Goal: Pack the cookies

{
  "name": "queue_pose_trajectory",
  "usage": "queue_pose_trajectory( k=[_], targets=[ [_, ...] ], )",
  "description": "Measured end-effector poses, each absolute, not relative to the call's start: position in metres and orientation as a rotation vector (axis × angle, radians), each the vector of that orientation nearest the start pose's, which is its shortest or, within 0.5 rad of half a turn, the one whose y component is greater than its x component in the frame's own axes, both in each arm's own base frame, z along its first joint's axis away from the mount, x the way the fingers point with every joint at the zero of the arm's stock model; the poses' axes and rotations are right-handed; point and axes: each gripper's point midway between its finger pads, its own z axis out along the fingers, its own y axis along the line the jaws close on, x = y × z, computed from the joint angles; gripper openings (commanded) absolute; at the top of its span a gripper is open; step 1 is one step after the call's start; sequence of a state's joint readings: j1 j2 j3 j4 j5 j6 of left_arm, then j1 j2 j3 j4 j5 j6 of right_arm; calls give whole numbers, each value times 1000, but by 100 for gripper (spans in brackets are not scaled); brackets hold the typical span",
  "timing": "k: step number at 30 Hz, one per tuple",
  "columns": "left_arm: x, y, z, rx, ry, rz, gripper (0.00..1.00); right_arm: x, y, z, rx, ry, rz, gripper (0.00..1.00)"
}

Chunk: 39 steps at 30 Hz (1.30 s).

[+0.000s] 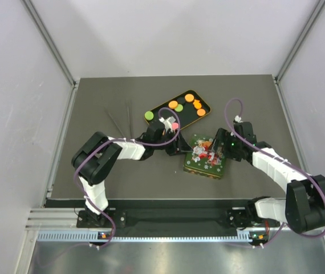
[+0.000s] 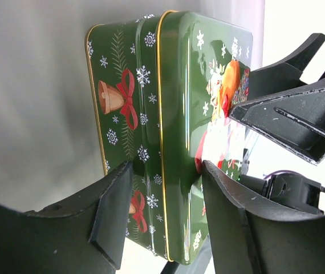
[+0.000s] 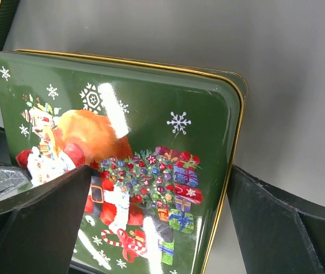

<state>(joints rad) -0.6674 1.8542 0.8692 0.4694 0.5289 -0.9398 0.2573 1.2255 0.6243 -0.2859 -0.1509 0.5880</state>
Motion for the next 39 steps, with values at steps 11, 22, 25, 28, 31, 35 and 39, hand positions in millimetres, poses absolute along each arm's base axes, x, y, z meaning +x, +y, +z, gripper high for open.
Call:
queue_pose_trajectory(
  k=[11, 22, 25, 28, 31, 35, 39],
  targets=[
    [278, -375, 72, -9, 2387, -1393, 55, 278, 122, 65, 292, 2493, 482, 100],
    [274, -375, 69, -20, 2407, -1359, 56, 277, 124, 70, 230, 2504, 416, 100],
    [273, -375, 68, -19, 2414, -1356, 56, 276, 123, 68, 229, 2510, 412, 100],
    [272, -375, 67, -21, 2419, -1352, 56, 276, 124, 68, 230, 2517, 411, 100],
    [273, -375, 67, -24, 2424, -1347, 57, 277, 124, 67, 223, 2524, 409, 100],
    [273, -375, 66, -29, 2428, -1341, 60, 281, 126, 68, 203, 2532, 407, 100],
    [274, -375, 66, -25, 2441, -1325, 62, 282, 127, 69, 185, 2533, 413, 100]
  ],
)
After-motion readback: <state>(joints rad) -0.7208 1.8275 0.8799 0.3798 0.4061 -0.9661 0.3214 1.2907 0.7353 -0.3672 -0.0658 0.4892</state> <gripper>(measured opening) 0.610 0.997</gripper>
